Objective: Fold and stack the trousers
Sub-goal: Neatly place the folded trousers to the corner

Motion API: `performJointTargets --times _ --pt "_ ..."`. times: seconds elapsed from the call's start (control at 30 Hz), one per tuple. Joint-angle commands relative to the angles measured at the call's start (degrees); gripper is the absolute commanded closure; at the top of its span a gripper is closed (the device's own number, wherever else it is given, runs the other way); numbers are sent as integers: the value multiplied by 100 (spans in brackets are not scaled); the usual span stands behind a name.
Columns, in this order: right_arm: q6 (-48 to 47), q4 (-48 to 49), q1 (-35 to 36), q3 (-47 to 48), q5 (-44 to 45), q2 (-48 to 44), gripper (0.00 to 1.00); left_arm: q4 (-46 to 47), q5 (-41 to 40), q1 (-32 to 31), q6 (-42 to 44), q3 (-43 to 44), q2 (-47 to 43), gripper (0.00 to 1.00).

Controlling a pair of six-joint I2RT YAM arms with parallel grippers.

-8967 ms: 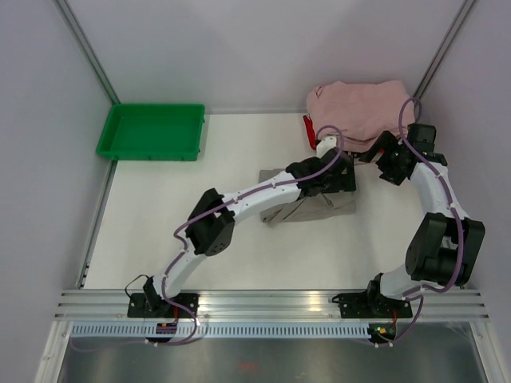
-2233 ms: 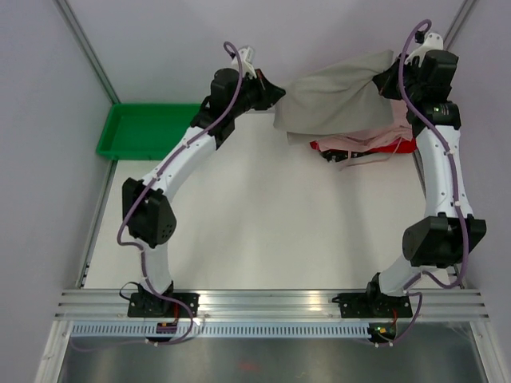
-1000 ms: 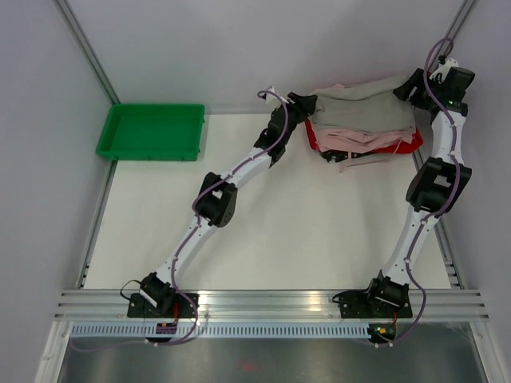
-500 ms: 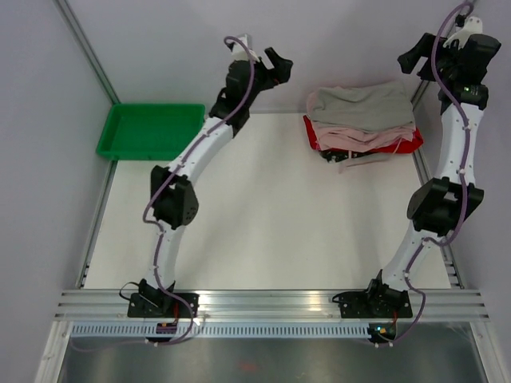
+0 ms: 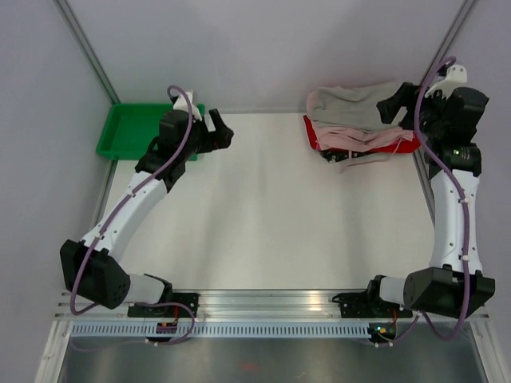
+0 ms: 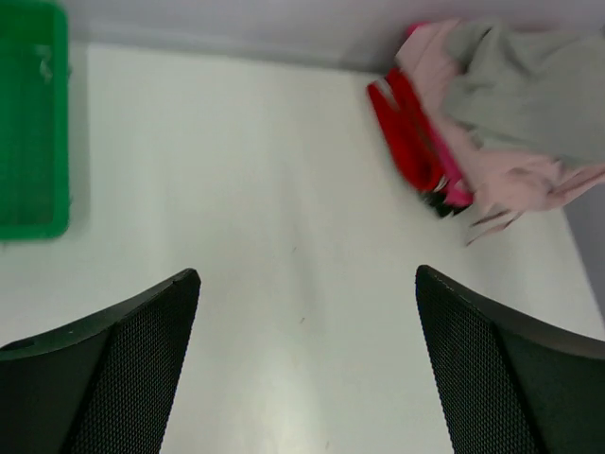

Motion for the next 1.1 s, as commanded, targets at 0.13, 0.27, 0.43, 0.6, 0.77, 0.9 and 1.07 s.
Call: performJointTargets --times 0.13,0.27,0.43,0.6,0.77,0.9,1.07 --pt "-168 290 721 -1632 -64 -1302 2 -769 363 716 267 -1557 -1673 0" --pt "-272 150 844 -1851 23 -1583 2 -955 337 735 522 -1856 -2533 0" --pt "-325 133 1064 -2300 471 -2181 2 -788 197 743 435 -2207 -2948 0" --pt "-246 229 1283 -2633 446 -2559 2 -656 -50 743 259 -2497 -3150 0" --pt "-299 273 1336 -2836 498 -2805 2 -489 55 743 285 -2551 -3239 0" --pt "-290 264 1336 -2898 534 -2928 2 -576 258 743 390 -2489 -3388 0" --pt "-343 256 1336 -3091 771 -3244 2 -805 47 743 452 -2655 -3871 0"
